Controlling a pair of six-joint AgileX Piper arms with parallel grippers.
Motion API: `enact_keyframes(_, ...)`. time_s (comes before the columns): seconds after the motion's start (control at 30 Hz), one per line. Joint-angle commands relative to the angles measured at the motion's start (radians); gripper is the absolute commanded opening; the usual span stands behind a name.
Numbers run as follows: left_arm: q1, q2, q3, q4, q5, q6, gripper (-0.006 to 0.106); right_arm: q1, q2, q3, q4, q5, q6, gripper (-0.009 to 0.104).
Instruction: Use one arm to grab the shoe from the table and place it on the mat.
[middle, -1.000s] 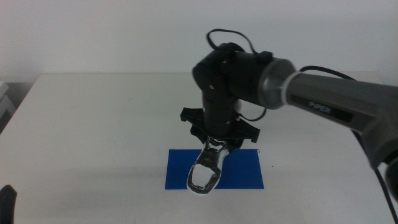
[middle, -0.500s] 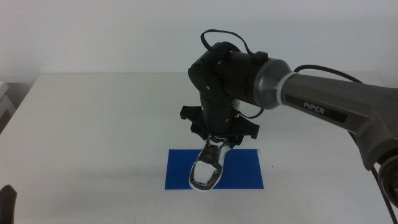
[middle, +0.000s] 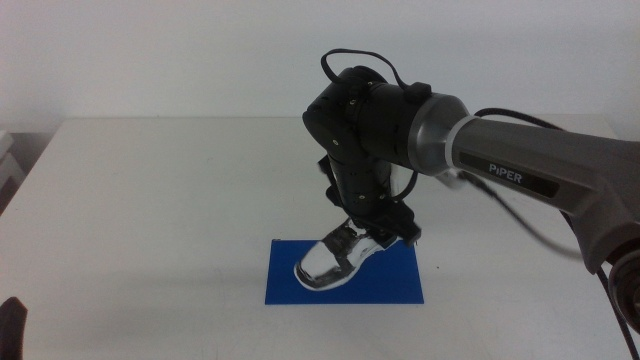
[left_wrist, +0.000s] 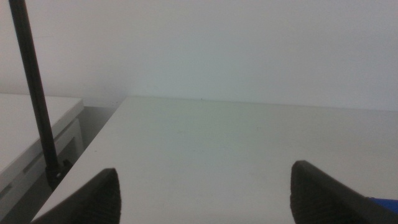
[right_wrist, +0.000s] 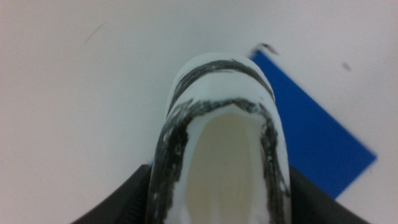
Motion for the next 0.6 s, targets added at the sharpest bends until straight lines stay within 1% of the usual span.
enact_keyframes(0.0, -0.004, -0.007, 0.005, -0.004, -0.081, -0.003, 0.094, -0.001, -0.067, -0.032, -0.034, 0.082, 0.224, -0.004)
enact_keyframes(0.13, -0.004, -0.007, 0.005, -0.004, -0.081, -0.003, 0.094, -0.001, -0.067, -0.032, -0.010, 0.093, 0.433, -0.004)
enact_keyframes(0.3, -0.004, -0.007, 0.005, -0.004, -0.081, -0.003, 0.094, -0.001, -0.067, -0.032, 0.042, 0.093, 0.436, -0.004)
enact_keyframes(0.57, -0.004, -0.007, 0.005, -0.004, -0.081, -0.003, 0.094, -0.004, -0.062, -0.030, 0.060, 0.093, 0.435, -0.004)
